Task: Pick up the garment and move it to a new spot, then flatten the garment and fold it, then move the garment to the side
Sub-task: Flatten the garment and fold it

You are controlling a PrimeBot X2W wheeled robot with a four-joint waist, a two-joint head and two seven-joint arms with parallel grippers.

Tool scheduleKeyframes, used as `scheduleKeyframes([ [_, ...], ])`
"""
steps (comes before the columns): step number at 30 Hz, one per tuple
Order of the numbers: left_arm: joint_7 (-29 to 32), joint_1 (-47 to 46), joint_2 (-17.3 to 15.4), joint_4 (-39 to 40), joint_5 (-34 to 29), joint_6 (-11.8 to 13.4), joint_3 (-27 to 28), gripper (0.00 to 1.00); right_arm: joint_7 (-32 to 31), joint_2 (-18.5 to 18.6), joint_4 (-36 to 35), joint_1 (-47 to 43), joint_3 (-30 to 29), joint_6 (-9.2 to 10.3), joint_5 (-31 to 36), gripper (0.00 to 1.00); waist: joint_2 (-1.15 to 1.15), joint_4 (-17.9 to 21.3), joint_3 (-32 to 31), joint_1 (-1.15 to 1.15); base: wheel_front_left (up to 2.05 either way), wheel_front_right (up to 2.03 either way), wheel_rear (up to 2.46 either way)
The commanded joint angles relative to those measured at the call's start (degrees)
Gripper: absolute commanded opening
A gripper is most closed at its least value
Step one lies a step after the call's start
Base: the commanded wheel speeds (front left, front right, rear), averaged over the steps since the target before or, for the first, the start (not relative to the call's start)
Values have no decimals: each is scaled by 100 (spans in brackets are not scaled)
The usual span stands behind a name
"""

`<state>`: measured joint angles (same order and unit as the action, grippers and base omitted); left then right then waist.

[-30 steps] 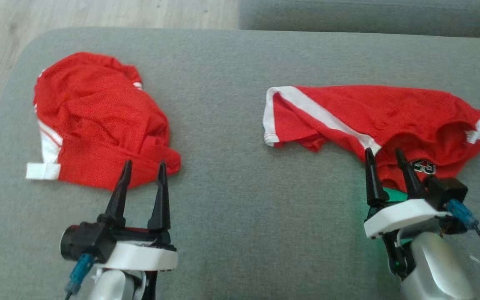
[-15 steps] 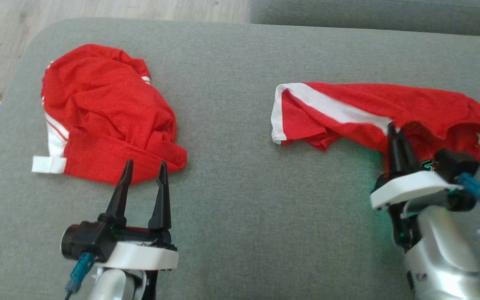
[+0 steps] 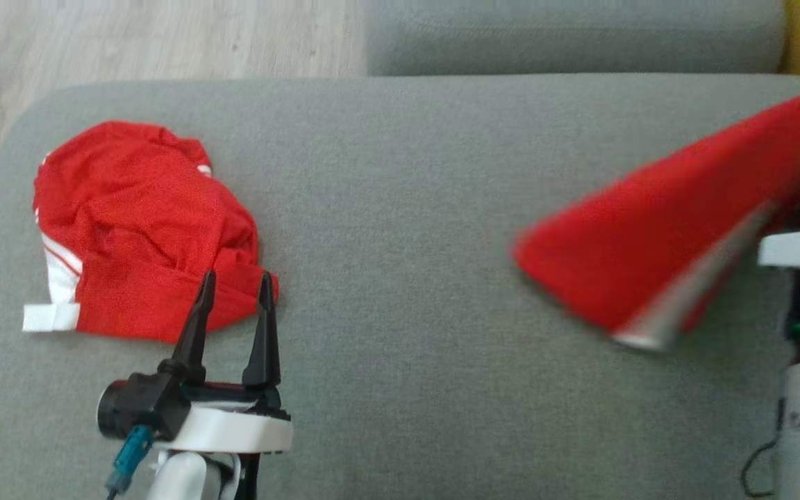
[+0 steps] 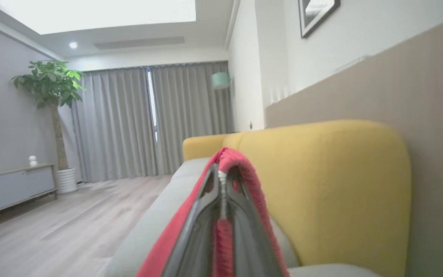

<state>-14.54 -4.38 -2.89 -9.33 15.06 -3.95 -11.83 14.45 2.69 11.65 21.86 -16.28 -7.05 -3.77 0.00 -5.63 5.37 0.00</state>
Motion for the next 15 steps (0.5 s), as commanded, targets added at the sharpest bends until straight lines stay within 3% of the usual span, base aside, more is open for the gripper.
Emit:
scheduleKeyframes([
  [1,-46,-102,1,187,15,51,195,100,-6,75,-304,346,70,-44,87,0,0,88,-122,0,0,0,0],
  [8,-46,-58,1,250,85,88,104,100,-705,809,-1068,732,166,-44,450,0,0,38,-231,0,0,0,0],
  [12,-46,-85,1,284,141,95,-23,100,-1093,1217,-1206,901,667,-44,607,0,0,-162,-98,0,0,0,0],
  [15,-46,-142,1,273,183,104,-105,100,-1348,1424,-937,978,1389,-44,681,0,0,-359,57,0,0,0,0],
])
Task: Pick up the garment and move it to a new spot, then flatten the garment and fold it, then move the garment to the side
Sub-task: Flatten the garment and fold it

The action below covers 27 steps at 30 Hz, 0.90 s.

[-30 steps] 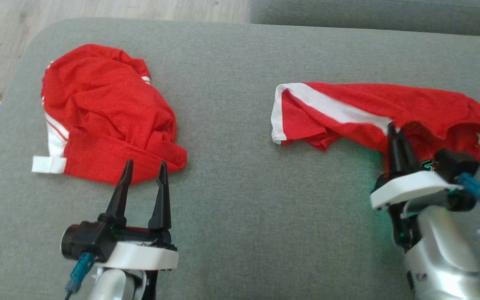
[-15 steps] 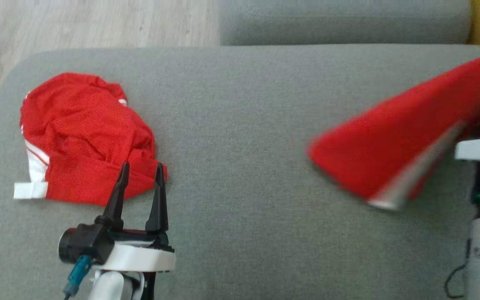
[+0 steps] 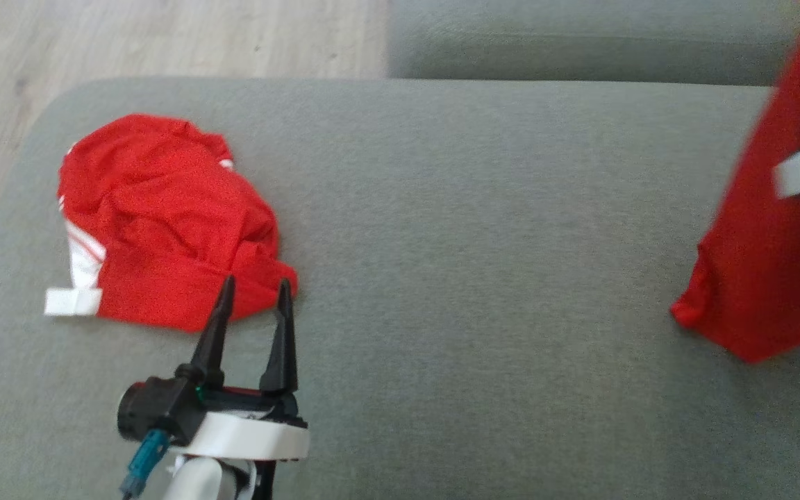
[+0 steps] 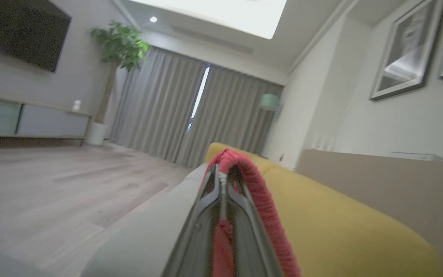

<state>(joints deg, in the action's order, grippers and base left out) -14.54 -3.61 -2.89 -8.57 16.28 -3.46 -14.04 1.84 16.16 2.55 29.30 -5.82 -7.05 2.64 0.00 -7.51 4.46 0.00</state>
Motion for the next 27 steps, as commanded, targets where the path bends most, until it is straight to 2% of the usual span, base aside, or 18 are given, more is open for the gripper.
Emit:
scheduleKeyframes([
  [1,-46,-243,1,183,73,52,88,100,-152,134,158,250,647,-44,43,0,0,-251,193,0,0,0,0],
  [6,-46,-404,1,125,134,52,9,100,-187,-37,1380,471,2193,-44,-208,0,0,-643,445,0,0,0,0],
  [10,-46,-549,1,69,179,26,-120,100,76,-454,2619,833,3373,-44,-437,0,0,-949,606,0,0,0,0],
  [13,-46,-633,1,49,240,50,-226,100,361,-812,3539,1179,3921,-44,-536,0,0,-1139,680,0,0,0,0],
  [15,-46,-664,2,39,277,77,-291,100,559,-999,4105,1388,4079,-44,-583,100,0,-1242,708,0,0,0,0],
  [21,-46,-655,2,49,339,173,-322,100,758,-1277,5294,1768,4349,-44,-783,100,0,-1298,739,0,0,0,0],
  [27,-46,-609,2,35,274,193,-119,100,790,-1323,5727,1826,4603,-44,-1065,100,0,-921,611,0,0,0,0],
])
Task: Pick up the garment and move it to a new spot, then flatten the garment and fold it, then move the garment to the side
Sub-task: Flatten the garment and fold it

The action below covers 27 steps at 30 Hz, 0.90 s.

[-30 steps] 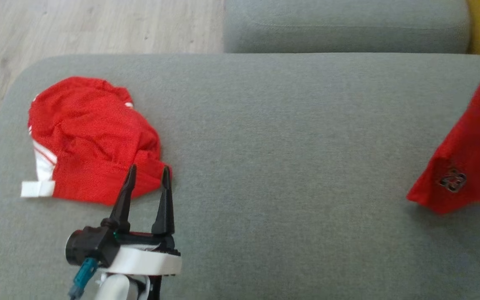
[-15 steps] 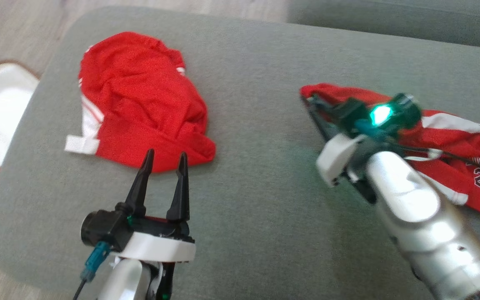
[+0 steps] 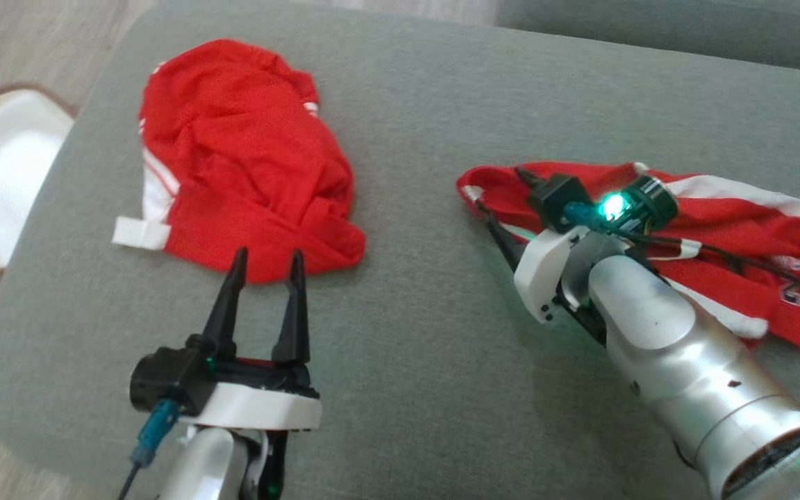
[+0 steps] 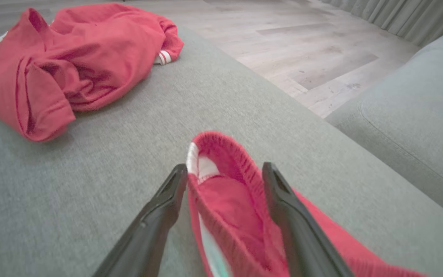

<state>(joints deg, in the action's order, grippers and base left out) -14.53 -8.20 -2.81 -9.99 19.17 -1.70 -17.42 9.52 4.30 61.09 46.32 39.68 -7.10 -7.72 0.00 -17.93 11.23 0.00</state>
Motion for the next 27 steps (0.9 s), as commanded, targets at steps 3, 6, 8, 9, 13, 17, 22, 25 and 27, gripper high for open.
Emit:
scheduleKeyframes([
  [3,-47,-160,-7,176,-78,-20,339,100,-104,-140,-112,100,257,-39,-212,100,0,359,-166,0,0,0,0],
  [6,-47,-164,-7,194,-103,-33,432,100,-83,-141,-148,97,375,-39,-333,100,0,582,-297,0,0,0,0],
  [8,-47,-150,-7,209,-123,-43,446,100,119,-141,-185,89,268,-39,-399,100,0,706,-404,0,0,0,0],
  [9,-47,-142,-7,217,-133,-45,448,100,223,-141,-211,70,180,-39,-422,100,0,769,-448,0,0,0,0],
  [13,-47,-110,-7,282,-176,-44,493,100,513,-131,-504,-137,-545,-39,-424,100,0,1070,-610,0,0,0,0],
  [17,-47,-52,-7,371,-221,-56,546,100,544,-85,-1621,-820,-1746,-39,-277,100,0,1380,-682,0,0,0,0],
  [22,-47,-16,-7,397,-284,-135,611,100,546,-117,-3342,-2178,-3003,-39,162,100,0,1698,-662,0,0,0,0],
  [25,-47,0,-7,398,-302,-176,641,100,546,-132,-3901,-2665,-3340,-39,251,100,0,1808,-655,0,0,0,0],
  [27,-47,21,-7,386,-326,-215,671,100,547,-138,-4354,-3093,-3505,-39,113,100,0,1900,-640,0,0,0,0],
])
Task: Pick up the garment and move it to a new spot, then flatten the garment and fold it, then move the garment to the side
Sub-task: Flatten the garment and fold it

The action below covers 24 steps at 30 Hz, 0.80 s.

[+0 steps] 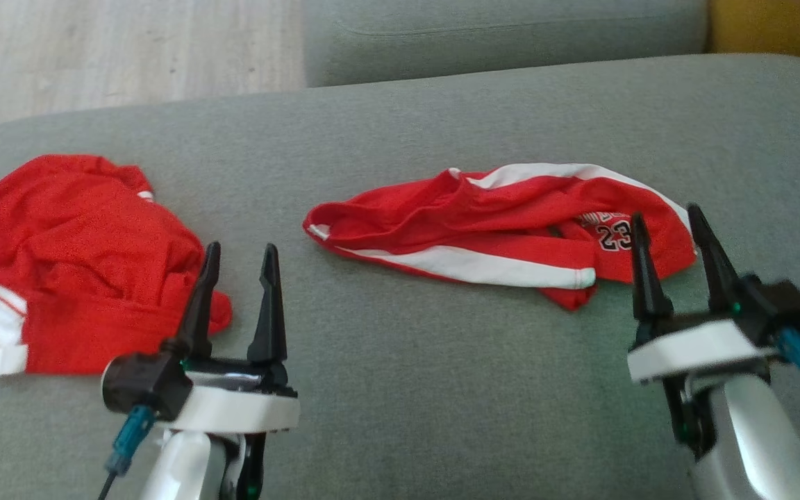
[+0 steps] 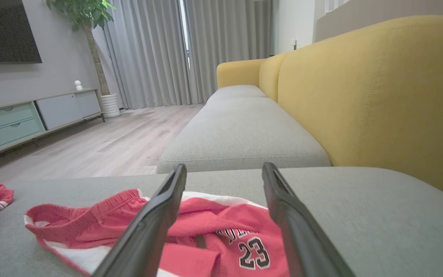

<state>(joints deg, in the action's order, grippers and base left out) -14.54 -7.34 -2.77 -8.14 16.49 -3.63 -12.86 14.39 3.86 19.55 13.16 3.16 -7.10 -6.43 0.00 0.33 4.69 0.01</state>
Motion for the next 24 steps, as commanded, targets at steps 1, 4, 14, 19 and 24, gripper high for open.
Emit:
scheduleKeyframes([
  [1,-46,-51,-10,188,-77,-44,231,100,60,-95,-348,33,109,-39,-88,100,0,119,18,-1,0,0,0],
  [4,-46,5,-10,153,-112,-103,283,100,60,-96,-630,-410,80,-39,-136,100,0,220,38,-1,0,0,0],
  [14,-46,31,-10,138,-157,-196,349,100,61,-98,-874,-780,75,-39,-187,100,0,201,168,-1,0,0,0],
  [19,-46,-8,-10,133,-151,-219,288,100,61,-98,-627,-704,149,-39,-14,100,0,46,217,-1,0,0,0],
  [24,-46,-13,-10,117,-127,-219,194,100,61,-98,80,-502,248,-39,37,100,0,-125,291,-1,0,0,0],
])
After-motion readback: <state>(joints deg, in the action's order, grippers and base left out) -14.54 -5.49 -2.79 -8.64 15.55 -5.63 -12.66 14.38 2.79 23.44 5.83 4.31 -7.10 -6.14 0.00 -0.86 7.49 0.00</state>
